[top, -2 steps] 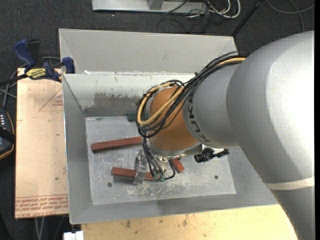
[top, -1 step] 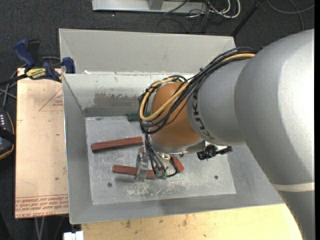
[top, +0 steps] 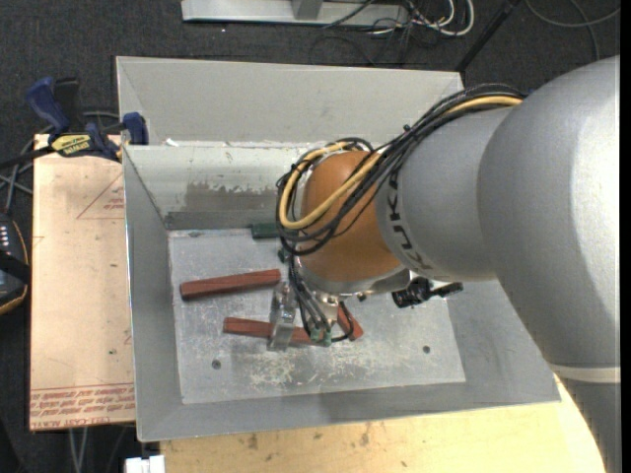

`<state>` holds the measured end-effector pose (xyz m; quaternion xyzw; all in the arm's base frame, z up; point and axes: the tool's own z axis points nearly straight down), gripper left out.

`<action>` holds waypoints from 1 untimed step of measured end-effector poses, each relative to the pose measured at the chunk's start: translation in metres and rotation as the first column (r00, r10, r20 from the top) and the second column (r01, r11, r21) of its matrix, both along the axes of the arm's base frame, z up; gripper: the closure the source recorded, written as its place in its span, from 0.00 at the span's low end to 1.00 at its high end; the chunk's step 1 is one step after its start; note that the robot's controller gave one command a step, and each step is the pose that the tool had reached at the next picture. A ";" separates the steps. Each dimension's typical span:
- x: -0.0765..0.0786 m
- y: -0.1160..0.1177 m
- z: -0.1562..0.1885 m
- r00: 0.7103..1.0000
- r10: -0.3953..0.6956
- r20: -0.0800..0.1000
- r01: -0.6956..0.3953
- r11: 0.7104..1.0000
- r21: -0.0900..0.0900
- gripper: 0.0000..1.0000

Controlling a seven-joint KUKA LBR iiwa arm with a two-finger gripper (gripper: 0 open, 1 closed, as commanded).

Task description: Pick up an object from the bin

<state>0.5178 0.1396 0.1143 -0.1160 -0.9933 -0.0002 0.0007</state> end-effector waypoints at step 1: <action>0.001 0.000 0.012 1.000 0.000 0.004 0.000 1.000 0.001 1.00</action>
Offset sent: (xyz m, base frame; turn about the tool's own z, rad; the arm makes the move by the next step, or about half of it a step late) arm 0.0001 0.0000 0.0223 0.0000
